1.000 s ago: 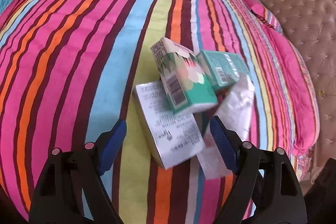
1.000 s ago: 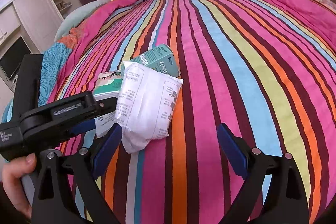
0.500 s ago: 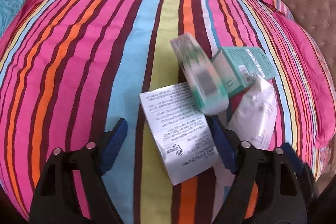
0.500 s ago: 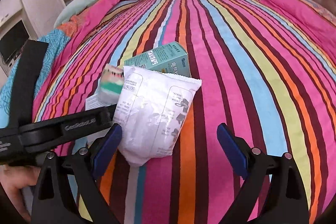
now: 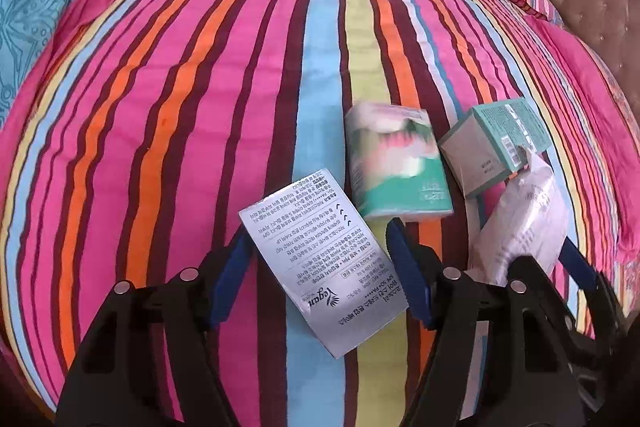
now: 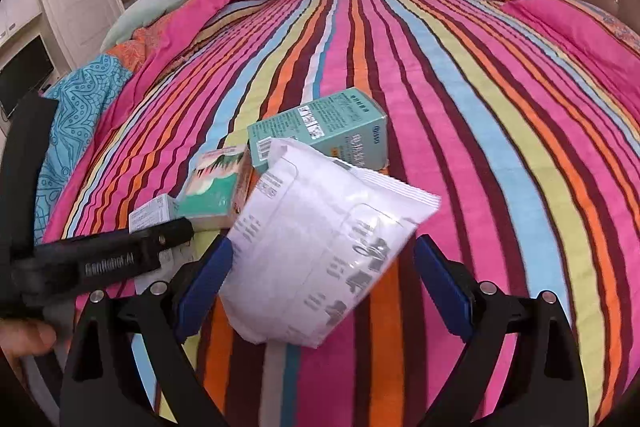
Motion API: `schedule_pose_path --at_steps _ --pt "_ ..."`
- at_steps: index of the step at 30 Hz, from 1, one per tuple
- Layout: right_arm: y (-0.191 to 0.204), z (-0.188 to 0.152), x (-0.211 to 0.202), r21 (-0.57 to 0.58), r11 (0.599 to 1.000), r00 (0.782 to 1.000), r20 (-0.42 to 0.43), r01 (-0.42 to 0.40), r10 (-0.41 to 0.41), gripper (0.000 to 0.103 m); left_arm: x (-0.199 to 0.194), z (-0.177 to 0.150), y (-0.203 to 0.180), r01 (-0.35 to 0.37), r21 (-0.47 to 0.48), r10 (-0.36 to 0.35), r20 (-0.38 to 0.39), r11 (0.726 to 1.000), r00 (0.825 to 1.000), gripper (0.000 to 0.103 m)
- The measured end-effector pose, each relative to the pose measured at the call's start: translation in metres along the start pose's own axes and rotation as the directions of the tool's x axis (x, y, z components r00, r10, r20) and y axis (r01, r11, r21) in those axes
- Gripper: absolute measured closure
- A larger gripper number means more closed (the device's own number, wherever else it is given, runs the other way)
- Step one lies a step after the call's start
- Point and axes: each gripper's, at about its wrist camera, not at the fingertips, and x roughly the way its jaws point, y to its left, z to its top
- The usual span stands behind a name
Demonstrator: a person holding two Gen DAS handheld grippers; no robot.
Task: Collect trash
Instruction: 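Grasp the white Vigon packet with the left tool while the right tool grasps the white plastic packet, then carry the white packets over the wastebasket with both tools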
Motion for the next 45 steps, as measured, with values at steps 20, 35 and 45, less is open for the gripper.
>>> schedule_pose_path --at_steps 20,35,45 --pt "0.003 -0.01 -0.004 -0.016 0.999 0.997 -0.075 -0.038 0.036 0.058 -0.017 -0.03 0.019 0.168 -0.062 -0.163 0.087 0.984 0.983 0.047" --pt "-0.024 -0.047 -0.062 0.064 0.997 0.998 -0.037 -0.045 0.048 0.058 -0.066 -0.096 0.003 0.215 0.009 -0.215 0.114 0.977 0.97 0.048" --pt "-0.03 -0.088 -0.108 0.097 0.993 0.997 -0.042 -0.06 0.065 0.058 -0.097 -0.149 -0.001 0.212 0.047 -0.216 0.115 0.976 0.97 0.048"
